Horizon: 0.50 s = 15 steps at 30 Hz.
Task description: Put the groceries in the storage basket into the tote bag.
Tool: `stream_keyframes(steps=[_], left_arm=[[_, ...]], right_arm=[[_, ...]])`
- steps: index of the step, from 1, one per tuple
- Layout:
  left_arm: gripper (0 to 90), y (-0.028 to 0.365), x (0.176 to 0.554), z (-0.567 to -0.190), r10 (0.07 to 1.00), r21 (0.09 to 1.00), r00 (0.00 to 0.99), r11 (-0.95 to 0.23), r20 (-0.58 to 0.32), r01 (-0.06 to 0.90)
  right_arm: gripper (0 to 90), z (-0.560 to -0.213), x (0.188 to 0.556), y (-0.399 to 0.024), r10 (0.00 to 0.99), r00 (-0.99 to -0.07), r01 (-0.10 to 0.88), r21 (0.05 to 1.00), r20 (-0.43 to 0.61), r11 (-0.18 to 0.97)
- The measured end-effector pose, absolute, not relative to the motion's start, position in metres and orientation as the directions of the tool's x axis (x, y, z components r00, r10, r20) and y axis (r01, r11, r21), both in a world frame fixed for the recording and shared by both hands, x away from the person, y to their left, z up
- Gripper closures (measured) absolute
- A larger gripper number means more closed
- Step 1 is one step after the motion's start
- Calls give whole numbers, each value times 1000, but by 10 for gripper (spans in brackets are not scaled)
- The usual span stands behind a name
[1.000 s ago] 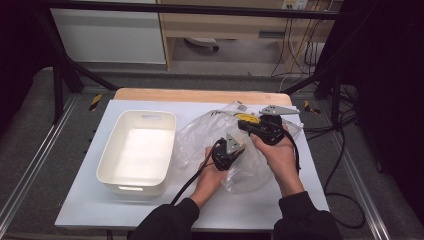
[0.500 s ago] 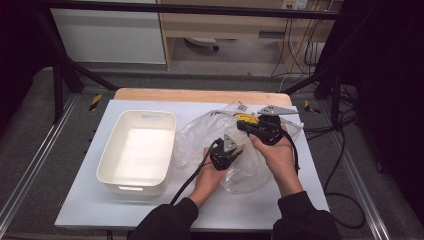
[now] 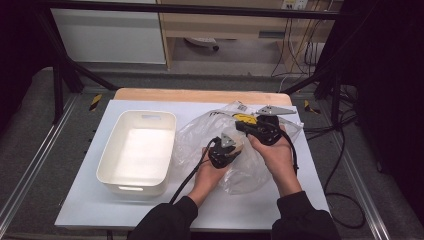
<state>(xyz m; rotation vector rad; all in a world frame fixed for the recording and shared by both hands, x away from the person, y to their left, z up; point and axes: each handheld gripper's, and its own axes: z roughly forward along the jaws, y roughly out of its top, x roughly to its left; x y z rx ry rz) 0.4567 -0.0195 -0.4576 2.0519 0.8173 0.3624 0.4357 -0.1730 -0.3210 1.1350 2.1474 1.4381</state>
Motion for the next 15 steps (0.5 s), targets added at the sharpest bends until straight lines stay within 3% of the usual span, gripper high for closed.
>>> stream_keyframes(steps=[15], left_arm=[[693,-20,462,-459,658,790,749,-415,-82,451]], right_arm=[[900,-323,435,-173,753,-638,438,880,161,184]])
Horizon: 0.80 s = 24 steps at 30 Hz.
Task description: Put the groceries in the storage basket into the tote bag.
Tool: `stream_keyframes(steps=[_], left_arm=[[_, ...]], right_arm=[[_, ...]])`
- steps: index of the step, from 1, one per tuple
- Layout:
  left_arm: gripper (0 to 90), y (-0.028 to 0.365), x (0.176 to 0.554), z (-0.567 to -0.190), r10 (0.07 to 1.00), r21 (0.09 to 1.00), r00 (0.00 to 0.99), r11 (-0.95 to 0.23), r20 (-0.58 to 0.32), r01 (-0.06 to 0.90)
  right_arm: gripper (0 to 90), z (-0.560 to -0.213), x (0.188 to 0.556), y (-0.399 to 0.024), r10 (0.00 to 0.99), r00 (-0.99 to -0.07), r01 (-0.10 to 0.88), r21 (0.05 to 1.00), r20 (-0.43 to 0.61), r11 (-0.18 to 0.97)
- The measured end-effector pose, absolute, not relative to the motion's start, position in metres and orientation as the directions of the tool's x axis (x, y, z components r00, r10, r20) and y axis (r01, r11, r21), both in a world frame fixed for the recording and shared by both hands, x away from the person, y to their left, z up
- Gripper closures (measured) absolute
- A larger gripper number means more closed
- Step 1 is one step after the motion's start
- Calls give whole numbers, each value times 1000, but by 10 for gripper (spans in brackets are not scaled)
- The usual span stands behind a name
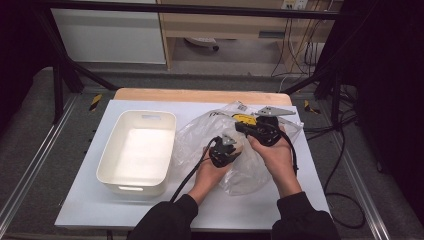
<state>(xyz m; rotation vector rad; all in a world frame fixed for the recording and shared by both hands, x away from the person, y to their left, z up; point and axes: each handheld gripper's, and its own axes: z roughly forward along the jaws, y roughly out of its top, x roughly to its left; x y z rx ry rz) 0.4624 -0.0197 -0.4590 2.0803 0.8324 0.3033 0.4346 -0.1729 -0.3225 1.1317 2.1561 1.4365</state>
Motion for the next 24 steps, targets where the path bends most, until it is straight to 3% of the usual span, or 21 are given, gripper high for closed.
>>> stream_keyframes(steps=[11,18,20,22,24], left_arm=[[681,-19,466,-459,652,779,751,-416,-104,469],[532,-18,461,-459,657,778,746,-410,-109,475],[486,-18,453,-457,710,769,696,-383,-110,512],[445,-14,455,-456,640,772,764,-444,-81,454],[413,-13,446,-454,703,769,707,-406,-83,493]], right_arm=[[900,-324,435,-172,750,-641,441,878,164,185],[900,-325,436,-173,751,-640,444,875,160,192],[900,-325,436,-174,752,-639,446,874,160,193],[900,-326,436,-174,754,-636,449,873,163,191],[900,-327,436,-175,755,-634,451,872,165,188]])
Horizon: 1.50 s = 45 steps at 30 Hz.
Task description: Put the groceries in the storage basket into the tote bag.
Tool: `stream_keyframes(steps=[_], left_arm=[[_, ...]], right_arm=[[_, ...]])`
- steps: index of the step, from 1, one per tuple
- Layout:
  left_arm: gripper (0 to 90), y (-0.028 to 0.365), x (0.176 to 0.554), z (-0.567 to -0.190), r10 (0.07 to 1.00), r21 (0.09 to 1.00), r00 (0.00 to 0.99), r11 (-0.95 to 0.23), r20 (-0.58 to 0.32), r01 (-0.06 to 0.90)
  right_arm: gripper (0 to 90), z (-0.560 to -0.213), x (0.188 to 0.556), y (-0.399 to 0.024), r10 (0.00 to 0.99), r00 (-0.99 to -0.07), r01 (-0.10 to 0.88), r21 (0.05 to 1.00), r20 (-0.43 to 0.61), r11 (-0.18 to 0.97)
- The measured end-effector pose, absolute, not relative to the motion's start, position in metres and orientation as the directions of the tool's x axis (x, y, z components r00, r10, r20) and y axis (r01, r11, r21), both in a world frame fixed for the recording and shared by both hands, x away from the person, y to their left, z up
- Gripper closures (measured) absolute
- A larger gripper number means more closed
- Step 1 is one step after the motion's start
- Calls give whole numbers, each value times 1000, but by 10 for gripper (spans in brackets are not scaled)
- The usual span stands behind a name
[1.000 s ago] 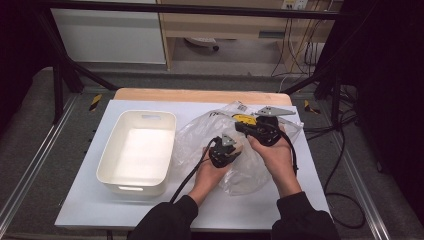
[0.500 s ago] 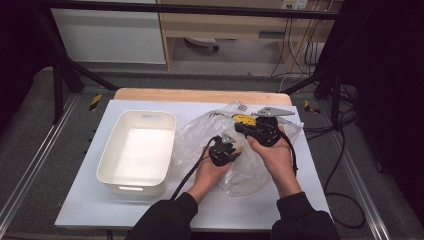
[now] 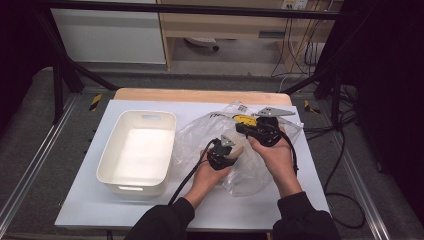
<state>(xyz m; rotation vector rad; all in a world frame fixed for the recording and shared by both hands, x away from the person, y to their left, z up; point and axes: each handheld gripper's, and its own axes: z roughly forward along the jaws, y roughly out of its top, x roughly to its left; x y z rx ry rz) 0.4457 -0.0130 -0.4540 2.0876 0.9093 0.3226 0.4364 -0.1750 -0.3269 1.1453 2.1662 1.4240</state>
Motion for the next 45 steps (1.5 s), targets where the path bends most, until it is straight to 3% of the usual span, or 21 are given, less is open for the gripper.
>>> stream_keyframes(steps=[5,20,25,35,45], left_arm=[[357,-5,441,-451,697,788,712,-390,-86,477],[306,28,386,-427,672,844,739,-367,-51,392],[299,38,374,-415,661,848,744,-338,-95,408],[277,79,346,-398,655,862,749,-320,-99,393],[246,106,344,-384,701,863,699,-260,-139,432]], right_arm=[[900,-327,436,-175,758,-630,454,872,169,182],[900,-336,431,-179,756,-629,462,869,181,176],[900,-341,428,-179,755,-628,469,866,187,176],[900,-364,415,-182,755,-628,501,840,187,209],[900,-393,403,-174,753,-632,544,796,181,265]])
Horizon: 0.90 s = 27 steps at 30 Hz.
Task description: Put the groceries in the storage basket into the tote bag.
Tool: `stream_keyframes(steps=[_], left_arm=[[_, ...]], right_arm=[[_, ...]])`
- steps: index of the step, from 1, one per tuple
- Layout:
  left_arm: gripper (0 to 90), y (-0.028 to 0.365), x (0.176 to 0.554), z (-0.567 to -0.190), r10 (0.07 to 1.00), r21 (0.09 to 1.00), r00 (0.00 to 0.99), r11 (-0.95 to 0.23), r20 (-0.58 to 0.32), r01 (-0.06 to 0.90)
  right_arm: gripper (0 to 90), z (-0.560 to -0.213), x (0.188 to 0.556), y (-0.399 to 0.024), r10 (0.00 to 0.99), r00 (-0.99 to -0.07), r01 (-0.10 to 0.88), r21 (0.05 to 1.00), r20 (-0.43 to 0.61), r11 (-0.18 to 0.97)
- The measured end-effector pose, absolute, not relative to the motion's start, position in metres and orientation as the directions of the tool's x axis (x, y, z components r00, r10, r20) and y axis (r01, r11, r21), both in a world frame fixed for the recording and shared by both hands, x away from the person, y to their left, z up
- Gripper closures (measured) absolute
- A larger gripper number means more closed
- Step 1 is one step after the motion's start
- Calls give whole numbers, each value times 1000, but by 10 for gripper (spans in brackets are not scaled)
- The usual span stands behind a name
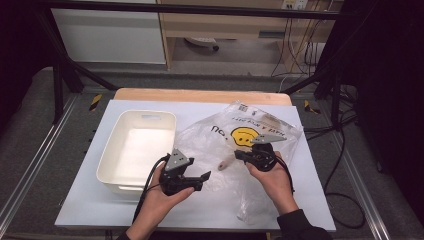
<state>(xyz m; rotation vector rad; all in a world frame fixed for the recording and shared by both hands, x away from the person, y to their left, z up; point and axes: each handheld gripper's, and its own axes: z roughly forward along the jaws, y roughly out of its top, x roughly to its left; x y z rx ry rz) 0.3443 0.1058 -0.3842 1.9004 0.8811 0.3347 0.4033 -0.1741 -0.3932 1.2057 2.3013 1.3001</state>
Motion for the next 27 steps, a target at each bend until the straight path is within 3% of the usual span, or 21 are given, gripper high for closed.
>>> stream_keyframes(steps=[21,25,27], left_arm=[[173,130,347,-366,742,860,656,-236,-142,453],[147,131,348,-368,741,858,656,-237,-143,455],[146,132,348,-367,746,862,652,-234,-138,450]], right_arm=[[900,-436,390,-171,772,-598,656,686,215,316],[859,-439,388,-167,768,-609,648,682,199,338],[797,-439,386,-165,765,-618,637,684,180,354]])
